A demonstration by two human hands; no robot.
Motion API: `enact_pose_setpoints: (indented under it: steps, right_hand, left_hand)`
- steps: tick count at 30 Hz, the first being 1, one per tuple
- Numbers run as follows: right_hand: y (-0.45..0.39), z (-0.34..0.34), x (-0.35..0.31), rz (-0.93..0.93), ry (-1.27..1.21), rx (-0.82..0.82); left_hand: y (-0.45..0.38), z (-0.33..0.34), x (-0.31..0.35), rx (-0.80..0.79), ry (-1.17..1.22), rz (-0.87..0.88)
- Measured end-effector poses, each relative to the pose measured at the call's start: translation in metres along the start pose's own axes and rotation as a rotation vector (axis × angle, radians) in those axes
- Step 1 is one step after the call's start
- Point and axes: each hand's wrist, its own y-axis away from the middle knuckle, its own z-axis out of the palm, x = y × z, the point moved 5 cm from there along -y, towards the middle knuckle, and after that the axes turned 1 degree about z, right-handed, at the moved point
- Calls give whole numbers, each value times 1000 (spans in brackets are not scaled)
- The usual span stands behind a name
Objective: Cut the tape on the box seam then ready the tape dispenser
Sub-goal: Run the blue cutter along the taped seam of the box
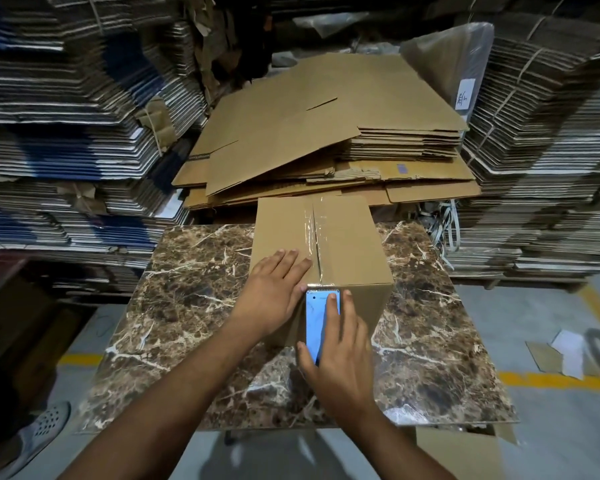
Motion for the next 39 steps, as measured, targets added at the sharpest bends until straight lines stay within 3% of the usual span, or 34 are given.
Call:
enact_pose_setpoints:
  steps: [7, 21, 39]
  right_hand:
    - [9, 15, -17, 95, -107, 52]
    - [4, 1, -16, -70, -95, 125]
    - [36, 6, -13, -58, -129, 143]
  left_hand:
    - [-1, 2, -3, 19, 12, 21]
    - [0, 6, -3, 101, 4, 16]
    - [4, 1, -1, 123, 7, 33]
